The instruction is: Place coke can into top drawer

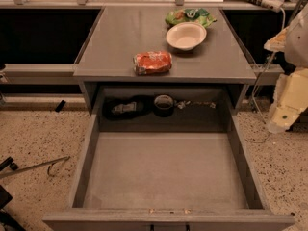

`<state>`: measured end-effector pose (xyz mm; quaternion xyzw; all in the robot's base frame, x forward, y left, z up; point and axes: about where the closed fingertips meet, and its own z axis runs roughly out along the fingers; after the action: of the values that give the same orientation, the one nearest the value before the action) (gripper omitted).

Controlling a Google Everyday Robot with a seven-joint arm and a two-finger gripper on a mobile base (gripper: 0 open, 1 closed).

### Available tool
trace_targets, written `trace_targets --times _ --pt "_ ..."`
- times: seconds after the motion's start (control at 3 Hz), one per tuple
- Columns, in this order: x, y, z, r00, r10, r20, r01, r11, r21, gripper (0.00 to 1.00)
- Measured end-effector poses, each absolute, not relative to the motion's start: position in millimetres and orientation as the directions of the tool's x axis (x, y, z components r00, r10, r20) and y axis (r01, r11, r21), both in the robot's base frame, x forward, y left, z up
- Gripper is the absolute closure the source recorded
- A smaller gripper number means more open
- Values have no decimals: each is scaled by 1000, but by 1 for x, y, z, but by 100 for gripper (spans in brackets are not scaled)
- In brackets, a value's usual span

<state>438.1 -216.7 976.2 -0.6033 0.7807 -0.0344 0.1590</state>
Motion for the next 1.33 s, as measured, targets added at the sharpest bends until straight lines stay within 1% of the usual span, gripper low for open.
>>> trace_targets --times 0.33,0.67,1.0,1.33 --pt "438 -217 976 -221 -953 -207 -931 270 -246 0" --pt "450 -212 978 -197 -952 -235 -927 259 -270 0" --pt "496 -191 978 -108 -956 -274 -931 194 -310 0" --pt "556 -158 973 -14 -955 -296 -929 122 -349 0"
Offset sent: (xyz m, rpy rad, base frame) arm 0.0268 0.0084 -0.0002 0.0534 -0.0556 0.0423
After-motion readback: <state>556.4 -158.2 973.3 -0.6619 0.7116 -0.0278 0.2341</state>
